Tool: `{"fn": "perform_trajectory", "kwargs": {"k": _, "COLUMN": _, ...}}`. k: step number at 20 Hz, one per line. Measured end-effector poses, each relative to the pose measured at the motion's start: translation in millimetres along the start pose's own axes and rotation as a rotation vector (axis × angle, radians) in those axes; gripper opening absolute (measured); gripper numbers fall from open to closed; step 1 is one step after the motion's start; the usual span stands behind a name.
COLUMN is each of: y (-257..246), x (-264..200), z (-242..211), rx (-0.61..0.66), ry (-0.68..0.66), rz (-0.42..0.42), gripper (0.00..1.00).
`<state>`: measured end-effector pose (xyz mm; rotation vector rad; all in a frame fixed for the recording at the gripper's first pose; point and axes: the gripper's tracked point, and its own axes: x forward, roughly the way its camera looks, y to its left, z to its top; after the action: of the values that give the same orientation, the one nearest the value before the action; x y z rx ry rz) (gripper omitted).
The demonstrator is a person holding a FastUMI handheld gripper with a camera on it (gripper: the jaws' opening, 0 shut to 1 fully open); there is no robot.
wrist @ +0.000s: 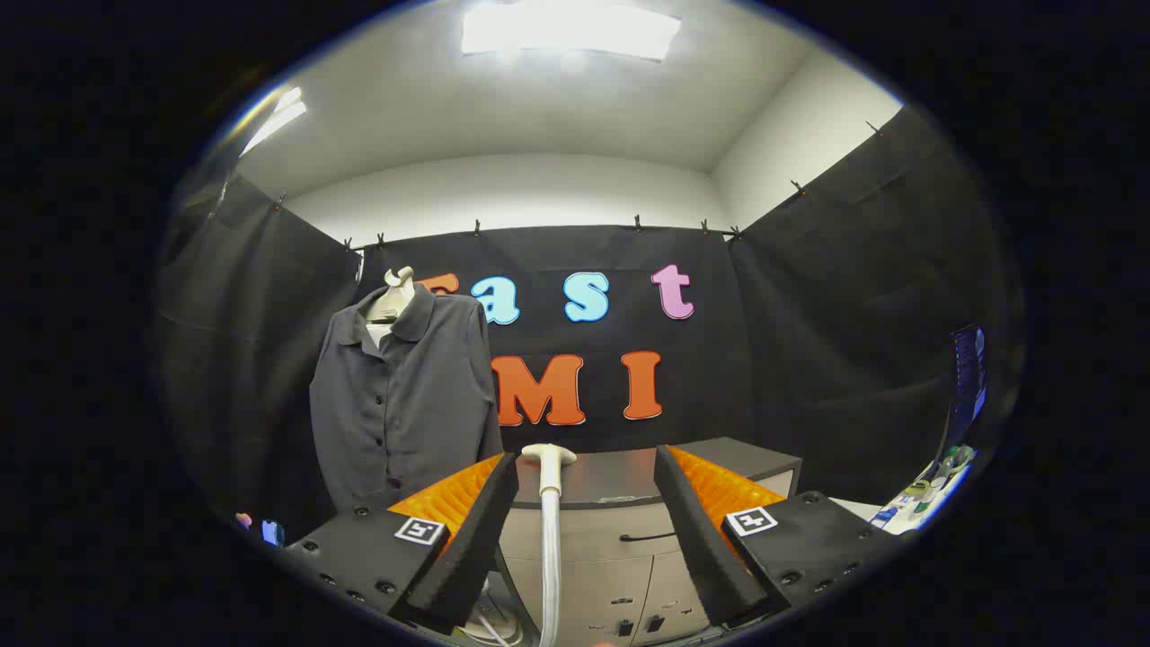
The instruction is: Iron the clothes twice with a garment steamer, once on the left side and once on the right side.
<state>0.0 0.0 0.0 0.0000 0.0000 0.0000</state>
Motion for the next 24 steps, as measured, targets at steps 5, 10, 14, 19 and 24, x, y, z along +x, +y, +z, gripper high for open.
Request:
{"fn": "perform_trajectory", "kwargs": {"k": 5, "y": 1, "x": 5, "z": -4, "rx": 0.001, "ry": 0.007, "rz": -0.001, "gripper": 0.98}}
{"fn": "perform_trajectory", "kwargs": {"k": 10, "y": 1, "x": 10, "z": -13, "rx": 0.004, "ry": 0.03, "rz": -0.004, "gripper": 0.98}}
{"fn": "perform_trajectory", "kwargs": {"k": 14, "y": 2, "x": 13, "z": -14, "rx": 0.004, "ry": 0.031, "rz": -0.002, "gripper": 0.98}}
{"fn": "perform_trajectory", "kwargs": {"k": 19, "y": 6, "x": 18, "z": -16, "rx": 0.007, "ry": 0.032, "rz": 0.004, "gripper": 0.98}}
{"fn": "perform_trajectory", "kwargs": {"k": 24, "y": 9, "x": 22, "z": -15, "rx": 0.005, "ry": 0.029, "rz": 0.008, "gripper": 0.98}}
